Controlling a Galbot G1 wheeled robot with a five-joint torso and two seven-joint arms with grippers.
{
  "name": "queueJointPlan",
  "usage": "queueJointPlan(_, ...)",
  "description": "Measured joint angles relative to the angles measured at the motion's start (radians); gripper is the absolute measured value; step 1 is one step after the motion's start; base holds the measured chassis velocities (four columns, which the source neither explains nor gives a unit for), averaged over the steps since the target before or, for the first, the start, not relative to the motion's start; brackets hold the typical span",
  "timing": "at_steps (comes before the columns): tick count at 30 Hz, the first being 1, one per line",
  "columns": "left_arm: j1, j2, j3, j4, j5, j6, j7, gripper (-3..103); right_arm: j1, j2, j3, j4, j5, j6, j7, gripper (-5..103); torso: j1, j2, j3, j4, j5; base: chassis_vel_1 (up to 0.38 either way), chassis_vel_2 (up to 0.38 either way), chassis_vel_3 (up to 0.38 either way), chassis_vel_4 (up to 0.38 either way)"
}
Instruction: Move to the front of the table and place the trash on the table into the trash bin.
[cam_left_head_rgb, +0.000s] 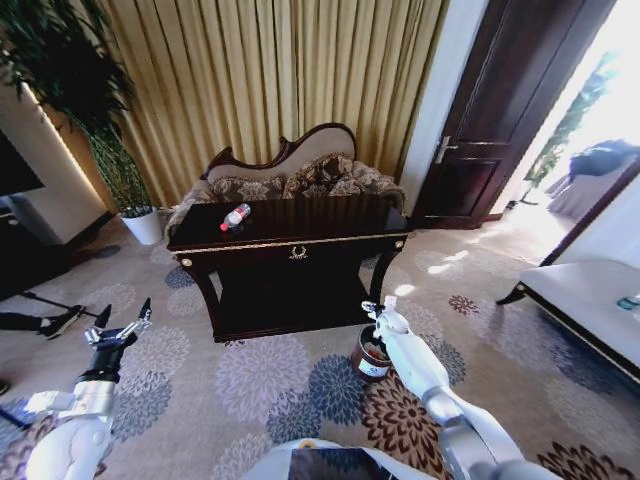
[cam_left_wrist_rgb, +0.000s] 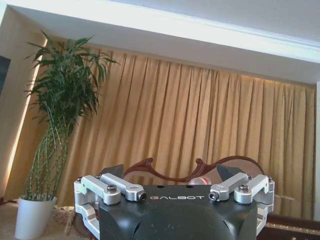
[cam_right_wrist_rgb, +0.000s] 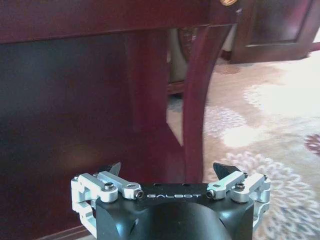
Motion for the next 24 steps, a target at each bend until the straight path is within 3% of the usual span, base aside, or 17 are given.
queueJointPlan(3,0.001,0.0,-0.001,0.003,-0.001,-0.001,0.0,100,-0.005,0.0,0.0,0.003,-0.003,0.031,-0.019,100,0.0,0.0,0.0,-0.0006,-0.0003,0.0,0.0,0.0,0.0)
queueJointPlan(6,0.001,-0.001,-0.001,0.007,0.0,-0.001,0.001,100,-0.016,-0.006,0.002,0.021,-0.006,-0.021,-0.044,100,0.0,0.0,0.0,-0.0003,0.0001,0.0,0.0,0.0,0.0)
queueJointPlan(7,0.001,-0.001,-0.001,0.008,0.0,-0.002,0.001,100,-0.003,0.004,0.002,-0.005,-0.02,0.038,-0.013,100,0.0,0.0,0.0,-0.0009,-0.0004,0.0,0.0,0.0,0.0)
queueJointPlan(8,0.001,-0.001,-0.001,0.008,0.0,-0.002,0.001,100,-0.003,0.004,0.002,-0.005,-0.02,0.038,-0.013,100,0.0,0.0,0.0,-0.0009,-0.0004,0.0,0.0,0.0,0.0)
queueJointPlan(9,0.001,-0.002,0.0,0.008,0.001,-0.002,0.002,100,-0.002,0.005,0.002,-0.005,-0.034,0.012,-0.002,100,0.0,0.0,0.0,0.0002,0.0,0.0,0.0,0.0,0.0)
queueJointPlan(10,-0.001,-0.003,0.0,0.009,0.002,-0.002,0.003,100,-0.014,-0.006,0.002,0.016,-0.03,-0.019,-0.05,100,0.0,0.0,0.0,0.0003,0.0001,0.0,0.0,0.0,0.0)
queueJointPlan(11,-0.002,-0.004,0.0,0.009,0.002,-0.002,0.003,100,-0.011,-0.004,0.0,0.003,-0.011,0.045,-0.054,100,0.0,0.0,0.0,-0.001,-0.0004,0.0,0.0,0.0,0.0)
queueJointPlan(13,-0.001,-0.004,0.001,0.009,0.002,-0.002,0.003,100,-0.007,0.001,0.001,-0.004,-0.011,0.06,-0.045,100,0.0,0.0,0.0,-0.0013,-0.0005,0.0,0.0,0.0,0.0)
queueJointPlan(14,-0.003,-0.006,0.003,0.009,0.007,-0.003,0.004,100,-0.007,0.01,0.005,0.003,-0.017,0.014,-0.031,100,0.0,0.0,0.0,0.0004,0.0,0.0,0.0,0.0,0.0)
queueJointPlan(16,-0.004,-0.007,0.004,0.01,0.009,-0.003,0.004,100,-0.015,0.005,0.006,0.016,-0.018,0.003,-0.052,100,0.0,0.0,0.0,0.0005,0.0002,0.0,0.0,0.0,0.0)
queueJointPlan(17,-0.004,-0.007,0.004,0.009,0.007,-0.003,0.003,100,-0.012,0.007,0.0,-0.001,-0.035,0.067,-0.039,100,0.0,0.0,0.0,-0.0005,-0.0002,0.0,0.0,0.0,0.0)
queueJointPlan(19,-0.003,-0.007,0.004,0.008,0.008,-0.003,0.003,100,-0.005,0.02,0.007,-0.021,-0.062,0.054,-0.008,100,0.0,0.0,0.0,-0.0005,-0.0005,0.0,0.0,0.0,0.0)
queueJointPlan(20,-0.004,-0.007,0.004,0.008,0.011,-0.003,0.004,100,-0.014,0.017,0.009,-0.006,-0.054,-0.006,-0.017,100,0.0,0.0,0.0,0.0003,0.0,0.0,0.0,0.0,0.0)
queueJointPlan(22,-0.004,-0.006,0.002,0.009,0.009,-0.003,0.003,100,-0.019,0.01,0.003,-0.001,-0.027,0.027,-0.043,100,0.0,0.0,0.0,-0.0007,0.0,0.0,0.0,0.0,0.0)
queueJointPlan(23,-0.003,-0.005,0.002,0.009,0.008,-0.003,0.003,100,-0.006,0.02,0.006,-0.021,-0.033,0.088,-0.029,100,0.0,0.0,0.0,-0.0014,-0.0002,0.0,0.0,0.0,0.0)
queueJointPlan(24,-0.003,-0.007,0.003,0.008,0.012,-0.003,0.003,100,-0.003,0.022,0.007,-0.011,-0.033,0.046,-0.015,100,0.0,0.0,0.0,0.0006,-0.0003,0.0,0.0,0.0,0.0)
